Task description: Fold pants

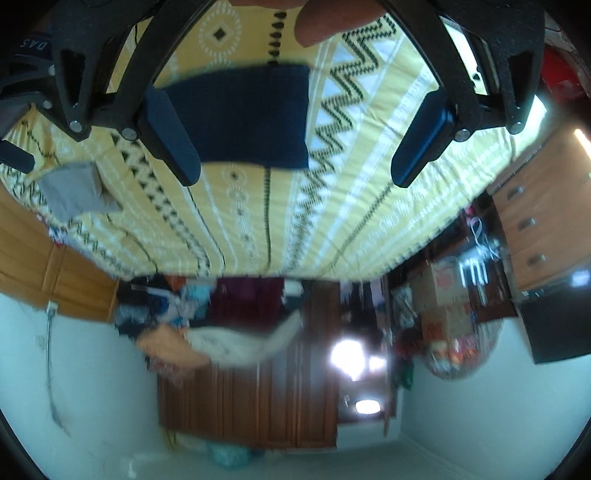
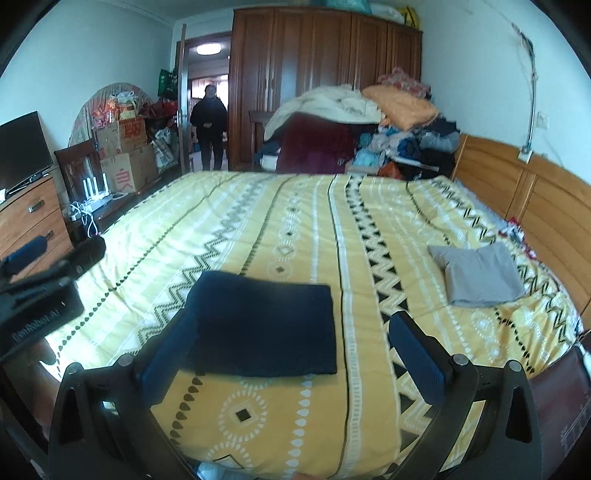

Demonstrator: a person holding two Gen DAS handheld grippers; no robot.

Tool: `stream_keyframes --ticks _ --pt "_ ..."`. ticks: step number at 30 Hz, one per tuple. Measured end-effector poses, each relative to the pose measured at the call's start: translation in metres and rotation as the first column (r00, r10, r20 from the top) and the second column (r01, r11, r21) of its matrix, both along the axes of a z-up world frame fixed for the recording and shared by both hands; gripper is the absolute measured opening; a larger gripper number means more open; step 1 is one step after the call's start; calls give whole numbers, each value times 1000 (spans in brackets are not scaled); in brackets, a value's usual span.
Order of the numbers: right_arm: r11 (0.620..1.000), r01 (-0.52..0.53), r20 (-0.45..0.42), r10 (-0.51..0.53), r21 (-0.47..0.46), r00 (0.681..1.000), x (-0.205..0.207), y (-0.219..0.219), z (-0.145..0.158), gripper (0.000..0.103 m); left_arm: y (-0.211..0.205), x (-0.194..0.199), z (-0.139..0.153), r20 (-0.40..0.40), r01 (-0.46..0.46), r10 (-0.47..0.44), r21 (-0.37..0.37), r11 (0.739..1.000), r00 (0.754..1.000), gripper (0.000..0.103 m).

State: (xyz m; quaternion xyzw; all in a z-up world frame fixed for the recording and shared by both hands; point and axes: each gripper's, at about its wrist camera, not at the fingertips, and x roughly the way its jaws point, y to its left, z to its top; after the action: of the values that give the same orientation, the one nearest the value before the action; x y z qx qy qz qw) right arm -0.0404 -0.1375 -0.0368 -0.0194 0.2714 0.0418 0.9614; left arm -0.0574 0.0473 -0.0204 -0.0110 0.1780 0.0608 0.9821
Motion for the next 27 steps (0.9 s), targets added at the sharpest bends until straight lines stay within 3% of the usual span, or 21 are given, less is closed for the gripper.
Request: stream_keyframes --ticks 5,7,9,11,15,19,21,24,27 --pt "1000 0 161 0 -1 987 -30 -2 43 103 3 -25 33 190 -68 61 31 997 980 103" --pt "1000 8 282 -10 7 959 -53 -4 68 103 6 -36 46 259 -98 89 23 995 962 103" --pt "999 13 420 -31 45 907 -80 -8 87 103 8 -39 52 288 -100 93 10 995 953 103" --pt "998 2 447 -30 62 894 -89 -8 94 103 8 -36 54 284 -94 87 13 995 955 103" --pt "998 -50 354 33 38 935 -78 5 80 103 5 -26 50 241 -77 67 35 996 968 103" --pt "998 -55 240 54 0 969 -60 16 57 103 0 -9 29 94 -42 39 34 999 995 103" --pt "998 -55 137 55 1 989 -43 18 40 103 0 8 8 -13 -25 26 42 999 1000 103" --pt "999 -35 25 35 3 999 -20 14 13 103 2 25 -25 -162 1 3 23 1000 987 103" --pt "1000 -19 -63 19 -6 998 -2 9 -13 103 1 36 -54 -288 5 -4 4 1000 958 103"
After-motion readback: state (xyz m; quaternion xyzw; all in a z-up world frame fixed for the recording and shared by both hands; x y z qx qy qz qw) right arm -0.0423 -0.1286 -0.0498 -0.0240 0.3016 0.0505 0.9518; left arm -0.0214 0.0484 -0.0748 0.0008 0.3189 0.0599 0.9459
